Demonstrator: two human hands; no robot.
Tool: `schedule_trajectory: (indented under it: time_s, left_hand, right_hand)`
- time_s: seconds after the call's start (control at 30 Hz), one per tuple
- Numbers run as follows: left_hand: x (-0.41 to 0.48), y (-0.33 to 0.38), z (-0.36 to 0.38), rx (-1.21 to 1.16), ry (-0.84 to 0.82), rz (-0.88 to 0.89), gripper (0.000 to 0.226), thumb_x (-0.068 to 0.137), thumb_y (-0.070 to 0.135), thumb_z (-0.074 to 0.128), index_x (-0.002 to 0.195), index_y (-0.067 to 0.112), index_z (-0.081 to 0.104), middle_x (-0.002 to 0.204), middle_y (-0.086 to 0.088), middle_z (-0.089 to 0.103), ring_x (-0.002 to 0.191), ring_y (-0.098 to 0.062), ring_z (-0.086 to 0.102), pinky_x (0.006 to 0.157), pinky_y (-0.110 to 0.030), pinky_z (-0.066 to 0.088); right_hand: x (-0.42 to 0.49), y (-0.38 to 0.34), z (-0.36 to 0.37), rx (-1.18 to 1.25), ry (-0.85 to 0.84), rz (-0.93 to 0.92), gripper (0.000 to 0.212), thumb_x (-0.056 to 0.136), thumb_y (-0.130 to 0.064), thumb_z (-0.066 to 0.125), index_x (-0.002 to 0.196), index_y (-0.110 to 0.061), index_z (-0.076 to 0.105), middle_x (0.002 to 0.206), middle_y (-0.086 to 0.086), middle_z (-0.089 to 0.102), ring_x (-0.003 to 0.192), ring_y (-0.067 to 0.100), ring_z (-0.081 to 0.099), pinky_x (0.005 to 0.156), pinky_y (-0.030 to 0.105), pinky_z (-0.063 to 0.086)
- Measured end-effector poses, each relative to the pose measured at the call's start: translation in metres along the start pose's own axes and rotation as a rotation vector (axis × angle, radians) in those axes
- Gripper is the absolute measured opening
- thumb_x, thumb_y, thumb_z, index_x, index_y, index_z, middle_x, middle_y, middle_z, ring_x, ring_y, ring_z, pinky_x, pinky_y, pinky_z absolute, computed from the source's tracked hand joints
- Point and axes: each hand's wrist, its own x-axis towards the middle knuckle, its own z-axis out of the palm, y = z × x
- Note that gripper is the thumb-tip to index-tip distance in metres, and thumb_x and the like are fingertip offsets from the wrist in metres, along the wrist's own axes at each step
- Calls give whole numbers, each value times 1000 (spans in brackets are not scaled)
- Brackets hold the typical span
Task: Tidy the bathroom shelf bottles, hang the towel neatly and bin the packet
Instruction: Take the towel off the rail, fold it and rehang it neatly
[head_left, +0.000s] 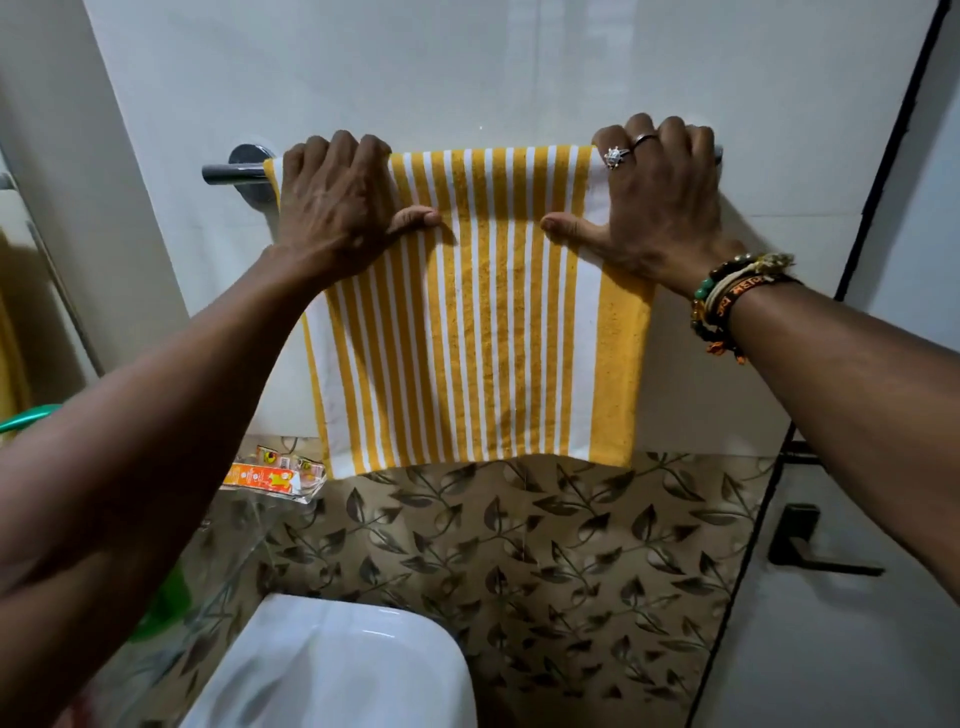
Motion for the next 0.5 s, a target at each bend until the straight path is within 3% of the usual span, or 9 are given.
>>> schedule_trajectory:
  time_s: [0.23, 0.5]
  left_hand:
    - [-7, -17, 2, 35, 45, -65, 92, 68, 95, 34, 111, 14, 46, 106, -17, 51, 100, -36, 47, 95, -47, 31]
    - [-5, -22, 5, 59, 40, -134, 94, 64, 96, 39, 111, 15, 45, 107, -15, 51, 102, -36, 46, 96, -46, 31]
  right_hand:
    - [-5, 1, 4, -25, 9, 23, 98, 66, -93, 40, 112, -7, 44, 107, 18, 51, 91, 34, 48, 84, 48, 37]
    - [-6, 8, 13, 5, 69, -19, 98, 67, -94, 37, 115, -8, 42, 109, 19, 50, 94, 33, 48, 88, 47, 36]
